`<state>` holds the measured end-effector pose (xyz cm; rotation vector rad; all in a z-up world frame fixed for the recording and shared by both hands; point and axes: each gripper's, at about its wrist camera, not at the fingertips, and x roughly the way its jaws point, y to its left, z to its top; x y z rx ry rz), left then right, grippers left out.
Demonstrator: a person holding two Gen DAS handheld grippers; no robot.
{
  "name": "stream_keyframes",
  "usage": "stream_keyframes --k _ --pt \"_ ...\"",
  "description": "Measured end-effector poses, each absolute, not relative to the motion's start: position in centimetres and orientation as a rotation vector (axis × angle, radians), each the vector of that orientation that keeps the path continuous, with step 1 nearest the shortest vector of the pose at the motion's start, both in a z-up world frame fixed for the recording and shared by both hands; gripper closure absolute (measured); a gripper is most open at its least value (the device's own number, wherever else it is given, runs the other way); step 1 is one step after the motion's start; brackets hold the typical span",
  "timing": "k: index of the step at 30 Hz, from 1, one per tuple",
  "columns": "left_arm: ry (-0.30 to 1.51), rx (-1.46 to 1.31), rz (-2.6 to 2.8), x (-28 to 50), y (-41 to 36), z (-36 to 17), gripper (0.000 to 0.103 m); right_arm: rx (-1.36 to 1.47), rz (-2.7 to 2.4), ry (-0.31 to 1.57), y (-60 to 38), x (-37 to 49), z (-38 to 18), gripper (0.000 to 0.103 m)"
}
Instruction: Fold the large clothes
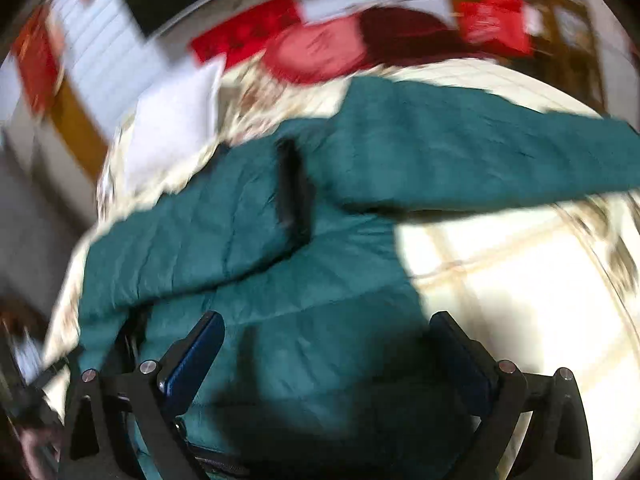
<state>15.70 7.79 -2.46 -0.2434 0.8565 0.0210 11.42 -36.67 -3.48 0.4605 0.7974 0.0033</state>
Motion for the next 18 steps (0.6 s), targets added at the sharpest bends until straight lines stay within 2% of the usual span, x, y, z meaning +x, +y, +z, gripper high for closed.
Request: stream_keyframes --k 6,11,13,14,18 --pt "0.85 -0.211 0.071 14.9 8.3 -1.2 0.061 0.468 -0.011 0.783 -36.3 10.3 -2.6 0.001" --pt "0.773 -0.213 -0.083 14.2 5.2 1.2 0.06 0.441 -0.218 0.699 -42.9 10.6 0.1 0.001" --pt "0.76 -0.178 -0.099 14.3 4.0 0.6 0.046 0.406 -0.286 0.702 -47.0 11.5 0.7 0.001" --pt "0.766 -0.158 -0.086 14.5 3.6 0.2 0.043 0.398 -0.305 0.697 -49.2 11.8 0.8 0.001" --pt "0.861 -0.128 -0.012 16.0 3.1 -1.6 0.042 0.446 -0.422 0.74 -60.0 12.9 -0.3 0.001"
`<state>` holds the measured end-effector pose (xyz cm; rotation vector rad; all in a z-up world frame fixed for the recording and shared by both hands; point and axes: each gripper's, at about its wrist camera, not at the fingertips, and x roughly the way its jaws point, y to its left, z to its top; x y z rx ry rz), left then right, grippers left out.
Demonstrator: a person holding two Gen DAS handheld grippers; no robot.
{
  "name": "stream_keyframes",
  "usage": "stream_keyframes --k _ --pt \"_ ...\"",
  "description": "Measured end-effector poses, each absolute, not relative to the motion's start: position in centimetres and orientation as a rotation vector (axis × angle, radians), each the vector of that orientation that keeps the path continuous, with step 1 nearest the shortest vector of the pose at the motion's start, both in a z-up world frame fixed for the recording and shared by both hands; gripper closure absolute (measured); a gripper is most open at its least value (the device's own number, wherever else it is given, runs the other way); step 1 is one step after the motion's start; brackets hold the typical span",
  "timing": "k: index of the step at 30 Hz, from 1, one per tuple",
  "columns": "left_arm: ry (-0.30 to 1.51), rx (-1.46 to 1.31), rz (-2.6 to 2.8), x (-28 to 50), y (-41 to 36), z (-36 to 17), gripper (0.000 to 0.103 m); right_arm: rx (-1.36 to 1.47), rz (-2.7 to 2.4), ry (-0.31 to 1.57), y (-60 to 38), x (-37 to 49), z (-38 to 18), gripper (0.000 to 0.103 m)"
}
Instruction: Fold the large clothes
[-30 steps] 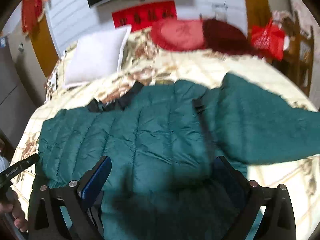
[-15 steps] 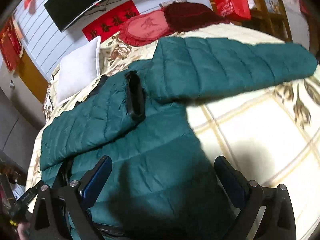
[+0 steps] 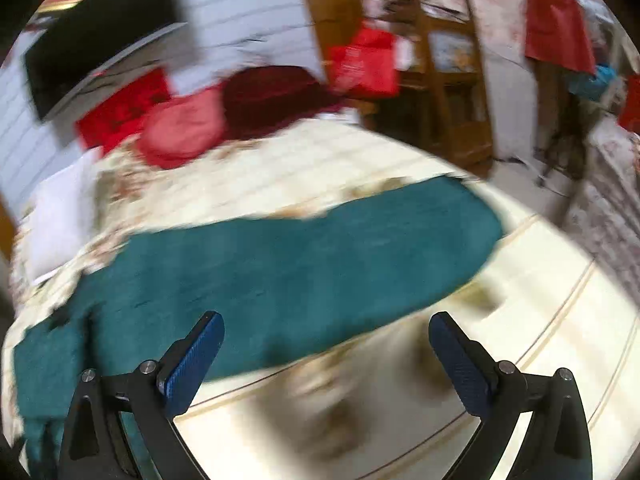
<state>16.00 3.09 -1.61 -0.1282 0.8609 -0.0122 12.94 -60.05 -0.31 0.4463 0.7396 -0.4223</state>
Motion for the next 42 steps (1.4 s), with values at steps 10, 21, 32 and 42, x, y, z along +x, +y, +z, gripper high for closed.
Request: stream_keyframes --k 10,21,32,42 --pt "0.882 -0.041 -0.002 16.2 2.0 -2.5 0.031 0.621 -0.506 0.709 -71.0 16.1 -3.5 0.001" --pt "0.883 -0.056 0.006 16.3 2.1 -2.4 0.031 0.532 -0.384 0.578 -66.9 14.5 -0.9 0.08" --pt "0.86 -0.017 0.107 16.3 2.6 -1.4 0.031 0.561 0.132 0.418 -45.3 12.3 6.8 0.082" --pt "0.814 -0.073 -0.124 16.1 1.6 1.8 0.031 0.472 0.406 0.593 -25.3 13.9 0.7 0.081"
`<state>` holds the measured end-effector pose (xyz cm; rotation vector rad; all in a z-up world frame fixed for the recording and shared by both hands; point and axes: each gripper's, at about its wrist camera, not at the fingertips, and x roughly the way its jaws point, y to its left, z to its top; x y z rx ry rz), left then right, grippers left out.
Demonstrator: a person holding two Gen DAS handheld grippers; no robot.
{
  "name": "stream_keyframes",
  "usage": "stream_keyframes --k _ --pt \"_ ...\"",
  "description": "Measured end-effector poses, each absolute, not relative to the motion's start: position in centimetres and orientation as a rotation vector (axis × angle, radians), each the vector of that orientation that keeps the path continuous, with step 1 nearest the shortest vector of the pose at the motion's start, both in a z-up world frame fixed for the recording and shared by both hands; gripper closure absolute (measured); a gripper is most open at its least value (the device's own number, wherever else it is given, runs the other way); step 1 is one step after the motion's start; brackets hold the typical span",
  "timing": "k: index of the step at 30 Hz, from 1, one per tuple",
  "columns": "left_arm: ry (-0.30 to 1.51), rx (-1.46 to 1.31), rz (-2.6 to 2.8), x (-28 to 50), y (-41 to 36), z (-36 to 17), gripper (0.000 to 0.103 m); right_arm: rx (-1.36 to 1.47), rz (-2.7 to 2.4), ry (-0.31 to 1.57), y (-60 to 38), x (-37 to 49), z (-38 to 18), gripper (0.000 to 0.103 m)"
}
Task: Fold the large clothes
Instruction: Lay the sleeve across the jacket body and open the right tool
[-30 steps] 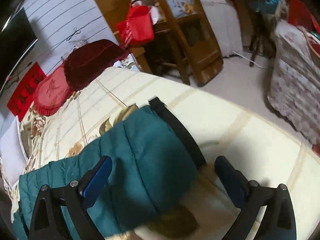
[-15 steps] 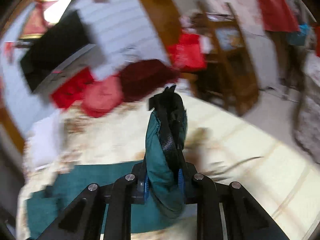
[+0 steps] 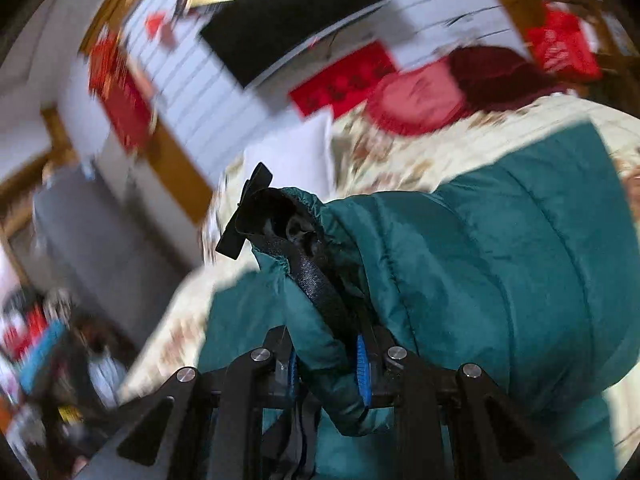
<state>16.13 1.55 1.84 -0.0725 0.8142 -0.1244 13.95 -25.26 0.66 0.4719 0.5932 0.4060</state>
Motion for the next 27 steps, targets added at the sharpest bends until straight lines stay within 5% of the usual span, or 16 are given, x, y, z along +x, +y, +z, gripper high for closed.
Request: stream_keyframes --k 13,15,17,19,27 --pt "0.964 -0.254 -0.356 22.4 -7.1 5.2 0.031 0.316 0.376 0.672 -22.3 15.1 -1.1 0.081" --pt "0.993 -0.206 -0.361 22.7 -8.6 5.0 0.031 0.287 0.373 0.68 -22.0 15.1 -0.6 0.077" --pt "1.014 -0.157 -0.369 23.0 -9.9 4.5 0.031 0.27 0.387 0.678 -21.8 14.9 -0.3 0.056" --pt "1.029 -0.136 -0.351 23.3 -10.1 3.8 0.031 0.247 0.379 0.657 -21.9 14.4 0.1 0.047" --pt "1.043 -0.155 -0.362 23.5 -9.6 1.6 0.031 0.182 0.341 0.756 -24.7 12.8 0.4 0.044"
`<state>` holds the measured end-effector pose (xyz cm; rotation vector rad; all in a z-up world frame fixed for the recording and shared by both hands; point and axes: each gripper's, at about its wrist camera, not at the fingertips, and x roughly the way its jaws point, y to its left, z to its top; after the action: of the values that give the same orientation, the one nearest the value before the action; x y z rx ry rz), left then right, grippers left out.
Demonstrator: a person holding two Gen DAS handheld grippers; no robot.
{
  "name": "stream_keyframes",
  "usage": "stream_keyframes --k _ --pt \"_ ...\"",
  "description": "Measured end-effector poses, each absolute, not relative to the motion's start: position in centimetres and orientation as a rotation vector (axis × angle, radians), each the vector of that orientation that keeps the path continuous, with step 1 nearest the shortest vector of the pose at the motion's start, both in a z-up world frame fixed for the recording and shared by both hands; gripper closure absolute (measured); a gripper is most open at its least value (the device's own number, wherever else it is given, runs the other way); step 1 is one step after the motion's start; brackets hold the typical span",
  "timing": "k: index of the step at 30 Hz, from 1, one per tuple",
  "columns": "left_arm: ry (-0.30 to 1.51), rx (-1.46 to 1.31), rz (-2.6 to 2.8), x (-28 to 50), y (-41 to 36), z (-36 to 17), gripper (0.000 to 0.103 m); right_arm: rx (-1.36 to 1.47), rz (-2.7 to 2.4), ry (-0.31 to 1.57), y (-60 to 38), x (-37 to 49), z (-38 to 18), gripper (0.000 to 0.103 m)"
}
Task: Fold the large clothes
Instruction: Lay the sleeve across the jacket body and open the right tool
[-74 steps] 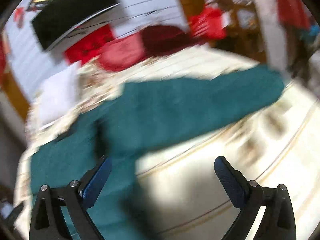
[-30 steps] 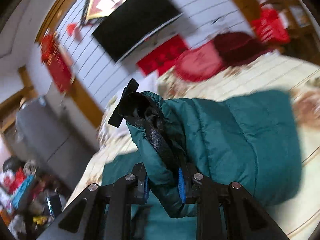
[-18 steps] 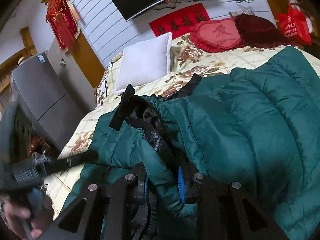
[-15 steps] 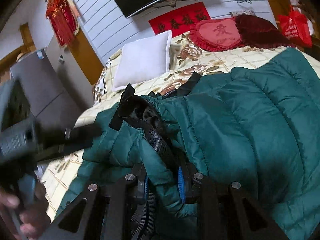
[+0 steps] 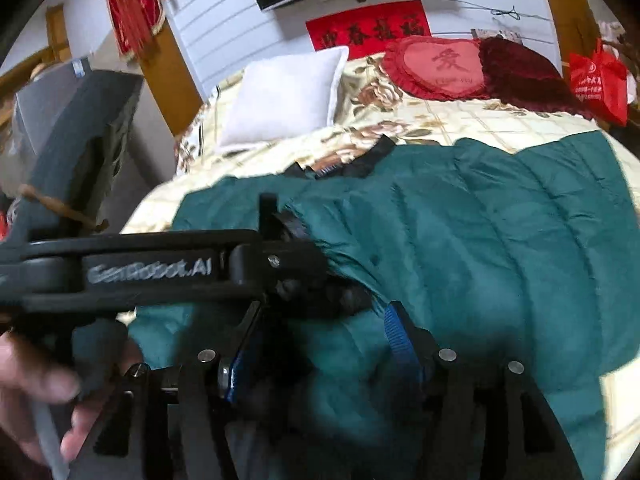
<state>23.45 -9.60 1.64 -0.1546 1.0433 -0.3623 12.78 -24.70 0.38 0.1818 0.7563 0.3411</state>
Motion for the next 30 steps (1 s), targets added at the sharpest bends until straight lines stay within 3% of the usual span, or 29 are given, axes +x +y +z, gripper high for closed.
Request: stream_keyframes --k 4,11,19,23,25,27,30 --pt "1.025 -0.155 -0.398 22.9 -10.6 1.4 0.031 0.096 0.276 0.773 -26.6 10.4 0.3 0.036" --pt "1.039 -0.182 -0.388 22.6 -12.8 0.7 0.031 0.201 0.259 0.883 -30.7 10.9 -2.4 0.035" --pt "0.998 -0.169 -0.448 20.7 -15.3 0.9 0.031 0.159 0.271 0.915 -29.7 11.6 -3.3 0.023" --pt "0.977 -0.141 -0.404 20.8 -15.3 0.5 0.032 0.159 0.273 0.915 -29.4 11.7 -3.3 0.023" --pt "0.969 -0.161 -0.378 20.9 -14.6 0.2 0.08 0.171 0.279 0.914 -29.5 11.6 -3.2 0.023" --pt "0.986 -0.209 -0.384 21.0 -13.7 -0.1 0.092 0.176 0.281 0.914 -29.6 11.5 -3.2 0.023" --pt "0.933 -0.219 -0.361 20.4 -12.2 1.3 0.096 0.193 0.283 0.906 -29.9 11.2 -2.9 0.023"
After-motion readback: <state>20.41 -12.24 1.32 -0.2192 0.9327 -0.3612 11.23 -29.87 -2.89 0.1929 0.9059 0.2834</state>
